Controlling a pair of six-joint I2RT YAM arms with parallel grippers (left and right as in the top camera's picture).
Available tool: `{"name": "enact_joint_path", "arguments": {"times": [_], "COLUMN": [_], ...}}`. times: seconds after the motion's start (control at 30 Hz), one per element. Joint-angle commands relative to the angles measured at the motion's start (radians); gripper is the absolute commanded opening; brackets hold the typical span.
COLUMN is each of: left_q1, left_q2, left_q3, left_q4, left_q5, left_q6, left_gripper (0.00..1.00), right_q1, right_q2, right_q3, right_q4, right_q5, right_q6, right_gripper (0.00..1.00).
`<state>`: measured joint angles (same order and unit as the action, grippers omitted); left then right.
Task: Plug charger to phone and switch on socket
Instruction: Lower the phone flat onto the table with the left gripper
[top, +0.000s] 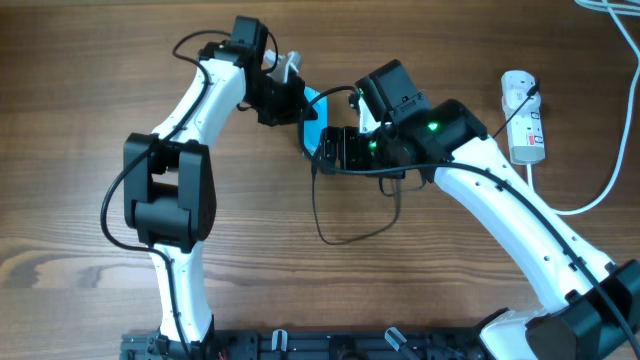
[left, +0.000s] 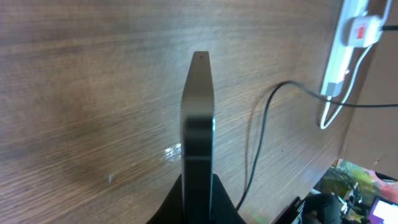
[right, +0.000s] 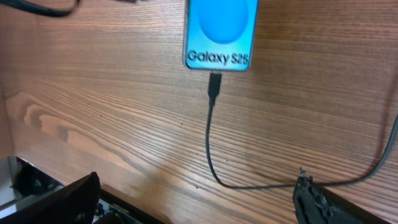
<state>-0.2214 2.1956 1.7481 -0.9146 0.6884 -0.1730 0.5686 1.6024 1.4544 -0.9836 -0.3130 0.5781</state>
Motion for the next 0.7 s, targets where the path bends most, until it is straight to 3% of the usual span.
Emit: {"name": "enact_joint_path", "arguments": {"times": [0.0,0.67], "left_q1": [-0.018,-0.045], "left_q2": [-0.002,-0.001], "left_q3": [-0.068,-0.180], "left_q4": [0.051,0.134], "left_q5": [0.021,-0.039], "left_q6": [-0.019,-0.015], "left_gripper": [0.07,0.07], "right_q1": [0.000,0.001], "right_q2": [-0.022,-0.022], "right_q3": [0.010,0.010], "right_q4": [0.016,0.018], "right_q5": [0.008,0.008], "right_q6": [0.001,0.002], "right_gripper": [1.00,0.99]}}
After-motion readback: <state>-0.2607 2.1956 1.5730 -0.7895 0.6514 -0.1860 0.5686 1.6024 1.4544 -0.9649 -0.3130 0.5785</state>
